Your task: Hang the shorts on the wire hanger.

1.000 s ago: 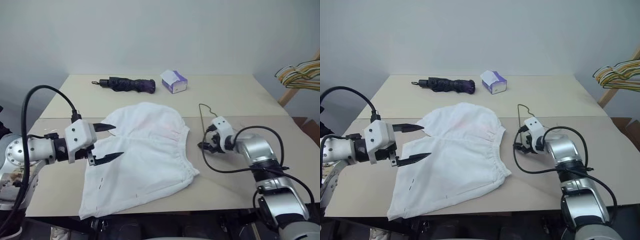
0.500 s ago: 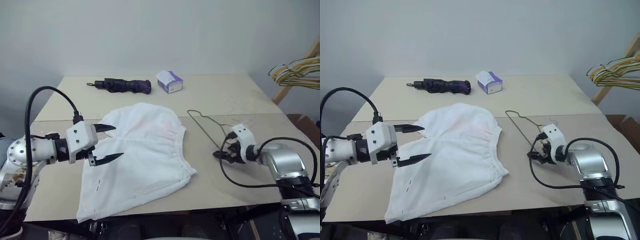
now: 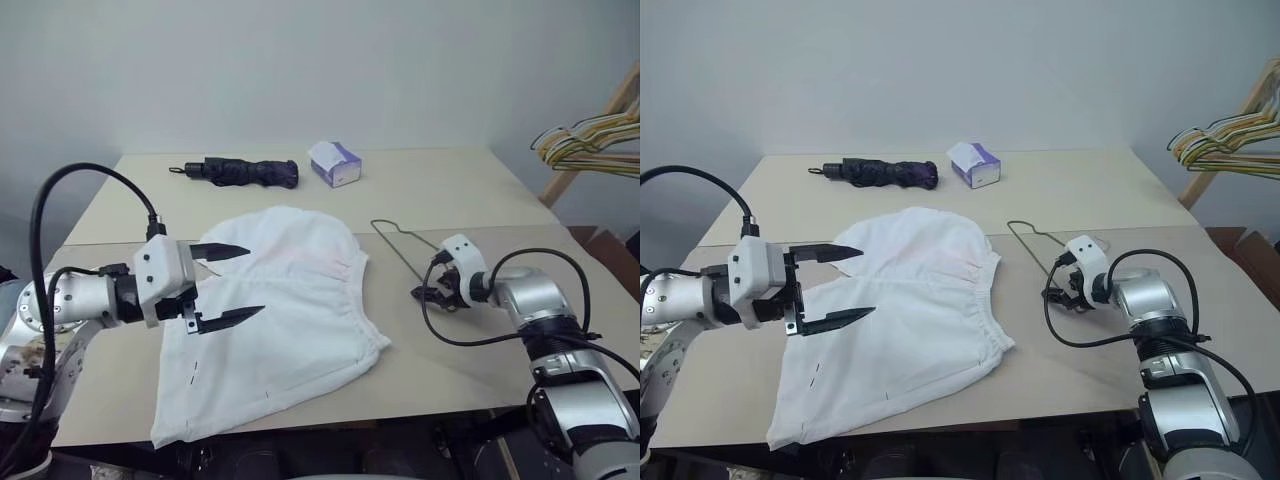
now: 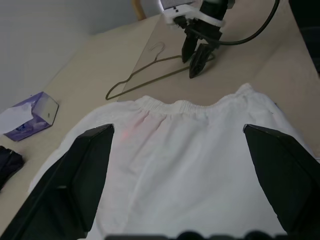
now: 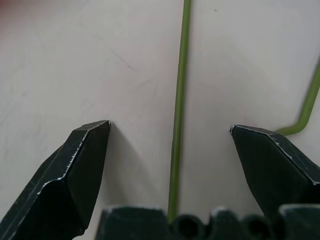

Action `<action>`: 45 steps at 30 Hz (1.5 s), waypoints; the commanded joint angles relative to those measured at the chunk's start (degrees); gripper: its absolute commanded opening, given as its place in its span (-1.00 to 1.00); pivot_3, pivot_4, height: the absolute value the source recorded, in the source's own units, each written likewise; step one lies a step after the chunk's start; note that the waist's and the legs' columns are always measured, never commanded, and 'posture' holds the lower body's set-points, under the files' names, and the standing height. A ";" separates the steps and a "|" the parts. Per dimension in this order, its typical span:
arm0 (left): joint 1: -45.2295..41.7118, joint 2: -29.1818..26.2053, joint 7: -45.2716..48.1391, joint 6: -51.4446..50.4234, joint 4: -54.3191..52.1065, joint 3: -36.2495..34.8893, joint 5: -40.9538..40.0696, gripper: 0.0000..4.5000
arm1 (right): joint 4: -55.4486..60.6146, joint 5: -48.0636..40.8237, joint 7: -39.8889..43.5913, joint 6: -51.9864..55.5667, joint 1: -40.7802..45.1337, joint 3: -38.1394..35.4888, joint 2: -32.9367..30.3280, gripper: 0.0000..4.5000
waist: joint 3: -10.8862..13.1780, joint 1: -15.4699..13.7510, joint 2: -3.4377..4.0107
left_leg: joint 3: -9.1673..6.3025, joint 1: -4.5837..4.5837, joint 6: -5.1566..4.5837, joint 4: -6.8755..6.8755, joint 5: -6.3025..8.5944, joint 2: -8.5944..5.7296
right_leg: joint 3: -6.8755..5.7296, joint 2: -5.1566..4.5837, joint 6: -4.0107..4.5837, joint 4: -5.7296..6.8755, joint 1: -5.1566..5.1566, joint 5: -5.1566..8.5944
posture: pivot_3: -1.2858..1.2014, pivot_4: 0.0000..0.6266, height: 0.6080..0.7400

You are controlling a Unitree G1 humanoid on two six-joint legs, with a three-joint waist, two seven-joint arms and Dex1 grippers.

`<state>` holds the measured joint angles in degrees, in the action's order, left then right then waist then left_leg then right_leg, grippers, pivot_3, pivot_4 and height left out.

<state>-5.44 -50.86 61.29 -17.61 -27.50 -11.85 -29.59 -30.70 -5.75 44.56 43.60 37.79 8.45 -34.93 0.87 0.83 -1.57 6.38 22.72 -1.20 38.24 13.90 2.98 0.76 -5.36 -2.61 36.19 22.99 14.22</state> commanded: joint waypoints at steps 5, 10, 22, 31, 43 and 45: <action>0.64 0.20 -0.67 0.73 -1.79 -0.16 0.19 1.00 | -2.54 3.31 0.59 1.73 0.62 2.62 0.36 -0.14 | -0.03 -0.12 -0.02 | 0.00 0.00 0.00 0.00 0.00 0.01 | -0.01 0.00 0.00 -0.01 0.00 0.00 | 0.09 -1.00 1.00; -0.05 0.66 -0.78 1.07 -1.22 0.27 0.28 1.00 | -1.58 5.00 0.28 1.50 -0.19 3.17 0.77 -0.89 | -0.09 -0.13 -0.07 | 0.00 -0.03 0.01 0.00 0.00 0.01 | -0.01 0.00 0.00 -0.02 -0.05 0.00 | 0.08 -1.00 1.00; -5.90 11.70 -11.31 -13.42 3.33 0.26 -13.38 1.00 | 27.58 0.37 -9.12 1.52 -10.35 -9.43 4.40 -0.98 | -0.06 -0.10 -0.02 | -0.05 0.04 0.00 0.00 0.00 0.01 | 0.00 -0.01 -0.02 0.00 0.00 0.00 | 0.05 -1.00 1.00; -16.17 28.29 -39.76 -33.83 12.24 -2.99 -31.52 1.00 | 53.92 -3.93 -13.88 -2.14 -18.28 -11.13 9.96 -0.98 | -0.04 -0.16 0.01 | -0.26 0.10 0.00 0.13 0.00 -0.04 | 0.00 0.00 -0.09 0.04 0.01 -0.04 | 0.04 -1.00 1.00; -25.44 38.66 -57.37 -31.28 15.15 -7.68 -41.86 1.00 | 59.57 -1.78 -14.25 -15.58 -20.84 -4.10 12.40 -0.98 | -0.03 -0.05 0.00 | -0.85 0.11 -0.03 0.22 0.01 -0.16 | -0.06 0.00 -0.14 -0.06 -0.16 -0.08 | 0.05 -1.00 1.00; -26.08 38.75 -57.54 -30.69 14.25 -6.71 -41.10 1.00 | 59.20 0.15 -14.62 -17.90 -21.12 -2.24 12.07 -0.98 | -0.03 -0.13 0.00 | -0.84 0.11 -0.02 0.25 0.02 -0.17 | -0.12 -0.01 -0.13 -0.10 -0.22 -0.08 | 0.05 -1.00 1.00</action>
<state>-29.21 -12.17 3.78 -49.74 -10.57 -19.20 -70.86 26.73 -6.97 30.68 28.89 16.45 5.79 -22.35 0.84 0.70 -1.57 5.57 22.84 -1.22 38.49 13.91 2.80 0.62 -5.37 -2.74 36.08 22.76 14.14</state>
